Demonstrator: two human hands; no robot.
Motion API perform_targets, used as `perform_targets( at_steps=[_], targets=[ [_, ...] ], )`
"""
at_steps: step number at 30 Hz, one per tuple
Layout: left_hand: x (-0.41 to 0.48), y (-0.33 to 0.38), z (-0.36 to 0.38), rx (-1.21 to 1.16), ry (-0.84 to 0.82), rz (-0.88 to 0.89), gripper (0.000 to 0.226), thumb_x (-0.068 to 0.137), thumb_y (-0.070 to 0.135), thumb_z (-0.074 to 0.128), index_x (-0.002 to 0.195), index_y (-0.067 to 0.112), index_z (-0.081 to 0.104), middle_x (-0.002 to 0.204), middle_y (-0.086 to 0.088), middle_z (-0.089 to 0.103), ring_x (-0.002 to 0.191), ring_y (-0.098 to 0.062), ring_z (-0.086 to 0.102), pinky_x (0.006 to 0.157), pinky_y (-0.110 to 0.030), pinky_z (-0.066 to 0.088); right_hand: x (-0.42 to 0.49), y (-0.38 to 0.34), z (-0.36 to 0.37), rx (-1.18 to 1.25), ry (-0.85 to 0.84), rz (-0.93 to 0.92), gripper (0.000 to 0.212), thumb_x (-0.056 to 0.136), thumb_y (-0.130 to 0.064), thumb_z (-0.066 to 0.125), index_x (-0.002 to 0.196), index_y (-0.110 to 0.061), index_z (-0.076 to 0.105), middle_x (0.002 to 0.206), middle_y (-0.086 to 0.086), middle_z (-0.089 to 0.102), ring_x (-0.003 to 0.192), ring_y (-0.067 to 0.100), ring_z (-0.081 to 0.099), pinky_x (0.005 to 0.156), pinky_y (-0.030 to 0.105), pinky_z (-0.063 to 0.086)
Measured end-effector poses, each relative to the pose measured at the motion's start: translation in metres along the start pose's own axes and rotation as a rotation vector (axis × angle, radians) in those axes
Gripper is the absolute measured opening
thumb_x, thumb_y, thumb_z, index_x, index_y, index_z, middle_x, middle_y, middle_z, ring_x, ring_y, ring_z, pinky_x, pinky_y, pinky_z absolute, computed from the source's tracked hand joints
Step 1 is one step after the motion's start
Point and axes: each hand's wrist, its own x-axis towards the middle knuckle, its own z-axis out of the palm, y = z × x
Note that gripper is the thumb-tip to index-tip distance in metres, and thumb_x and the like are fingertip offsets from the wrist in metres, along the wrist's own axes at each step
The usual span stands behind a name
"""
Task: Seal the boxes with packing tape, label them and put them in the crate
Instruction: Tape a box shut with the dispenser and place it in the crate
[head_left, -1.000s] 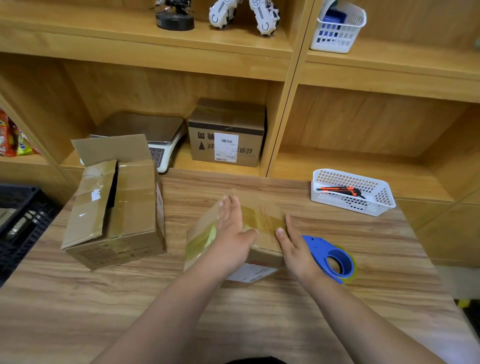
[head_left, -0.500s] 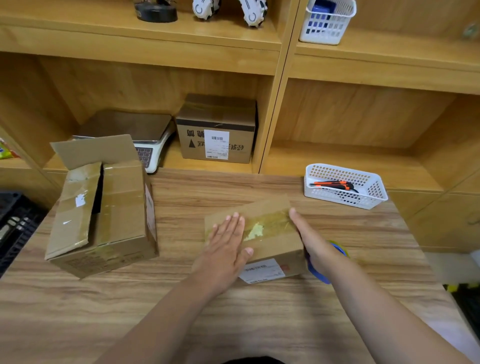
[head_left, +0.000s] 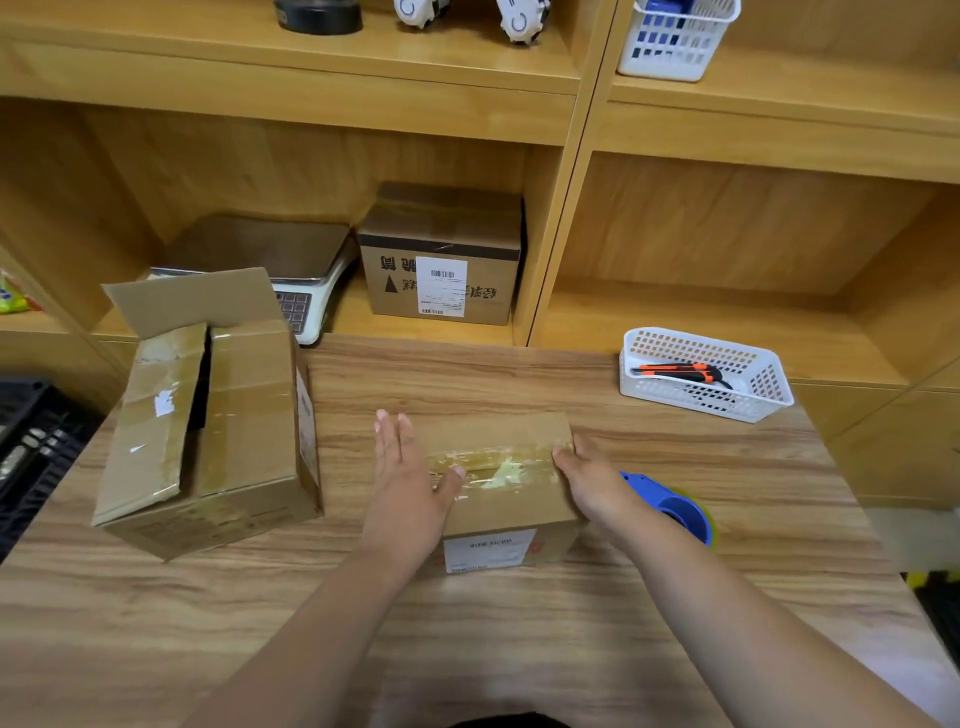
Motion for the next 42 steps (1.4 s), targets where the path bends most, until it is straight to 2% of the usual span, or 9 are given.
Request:
perform_targets(
  at_steps=[7, 10, 14, 18, 25, 32, 36, 39, 42],
  targets=[
    [0.006, 0.004, 0.005, -0.136, 0.021, -0.088, 0.091, 0.092, 0.037, 0.053, 0.148, 0.008, -0.013, 0.158, -0.003, -0.011, 0.145, -0.016, -0.003, 0.104, -0.018, 0.005, -0.002, -0.020, 0.010, -0.677, 0.081, -0.148, 0.062, 0.101, -0.033, 0.028, 0.152, -0.013, -0.002, 0.155, 0.011, 0.023, 0.132, 0.032, 0.038, 0.098, 0.039, 0.039],
    [0.005, 0.004, 0.006, -0.141, 0.044, -0.094, 0.088, 0.093, 0.036, 0.052, 0.148, 0.009, -0.012, 0.158, -0.003, -0.010, 0.145, -0.016, -0.002, 0.106, -0.019, 0.005, 0.009, -0.024, 0.018, -1.006, 0.158, -0.195, 0.073, 0.098, -0.052, 0.017, 0.150, -0.009, -0.010, 0.158, 0.012, -0.001, 0.145, 0.029, 0.007, 0.116, 0.040, 0.017],
    [0.005, 0.000, 0.009, -0.208, 0.072, -0.088, 0.084, 0.095, 0.031, 0.051, 0.149, 0.010, -0.010, 0.158, 0.000, -0.008, 0.145, -0.012, -0.002, 0.105, -0.015, 0.002, 0.025, -0.029, 0.027, -1.245, 0.159, -0.305, 0.067, 0.098, -0.047, 0.008, 0.143, -0.010, -0.025, 0.154, 0.012, -0.024, 0.141, 0.027, -0.026, 0.116, 0.048, -0.011],
    [0.009, -0.002, 0.011, -0.232, 0.107, -0.091, 0.072, 0.098, 0.024, 0.043, 0.149, 0.009, -0.006, 0.158, -0.002, -0.006, 0.145, -0.012, -0.002, 0.106, -0.012, 0.001, 0.034, -0.033, 0.032, -1.260, 0.139, -0.358, 0.064, 0.097, -0.047, 0.006, 0.138, -0.012, -0.029, 0.156, 0.012, -0.021, 0.141, 0.026, -0.027, 0.115, 0.049, -0.013],
    [0.009, 0.001, 0.014, -0.228, 0.137, -0.100, 0.065, 0.100, 0.021, 0.037, 0.149, 0.008, -0.004, 0.158, -0.003, -0.005, 0.145, -0.014, 0.003, 0.099, -0.010, 0.005, 0.025, -0.051, 0.070, -1.239, 0.125, -0.244, 0.089, 0.085, -0.073, 0.002, 0.150, -0.013, 0.009, 0.152, 0.015, 0.022, 0.143, 0.040, -0.002, 0.106, 0.069, -0.005],
    [0.009, 0.001, 0.013, -0.177, 0.119, -0.113, 0.065, 0.100, 0.020, 0.036, 0.148, 0.004, -0.005, 0.158, -0.007, -0.006, 0.145, -0.018, 0.004, 0.100, -0.012, 0.007, 0.024, -0.057, 0.066, -1.199, 0.175, -0.330, 0.052, 0.099, -0.048, 0.011, 0.128, -0.021, 0.044, 0.123, 0.003, 0.051, 0.118, 0.025, 0.036, 0.097, 0.059, 0.023],
    [0.006, -0.001, 0.013, -0.163, 0.123, -0.077, 0.064, 0.101, 0.021, 0.034, 0.148, 0.004, -0.005, 0.158, -0.007, -0.007, 0.145, -0.016, 0.001, 0.098, -0.008, 0.002, 0.018, -0.047, 0.061, -1.173, 0.136, -0.390, 0.060, 0.098, -0.049, 0.009, 0.149, -0.018, 0.015, 0.151, 0.006, 0.028, 0.140, 0.024, 0.017, 0.108, 0.062, 0.010],
    [0.006, -0.001, 0.013, -0.098, 0.140, -0.024, 0.064, 0.101, 0.021, 0.035, 0.149, 0.004, -0.003, 0.158, -0.008, -0.008, 0.145, -0.017, 0.001, 0.100, -0.010, 0.003, -0.002, -0.030, 0.053, -1.204, 0.011, -0.555, 0.080, 0.083, -0.062, -0.021, 0.149, -0.018, -0.011, 0.159, 0.003, -0.011, 0.144, 0.016, -0.018, 0.114, 0.052, -0.012],
    [0.005, 0.001, 0.010, 0.104, 0.198, 0.087, 0.059, 0.099, 0.020, 0.039, 0.149, 0.007, 0.011, 0.158, -0.009, -0.003, 0.145, -0.018, -0.004, 0.111, -0.021, -0.004, -0.016, -0.015, 0.045, -1.193, -0.110, -0.699, 0.097, 0.069, -0.065, -0.033, 0.150, -0.017, -0.006, 0.157, -0.001, -0.012, 0.140, 0.012, -0.020, 0.116, 0.037, -0.014]
  ],
)
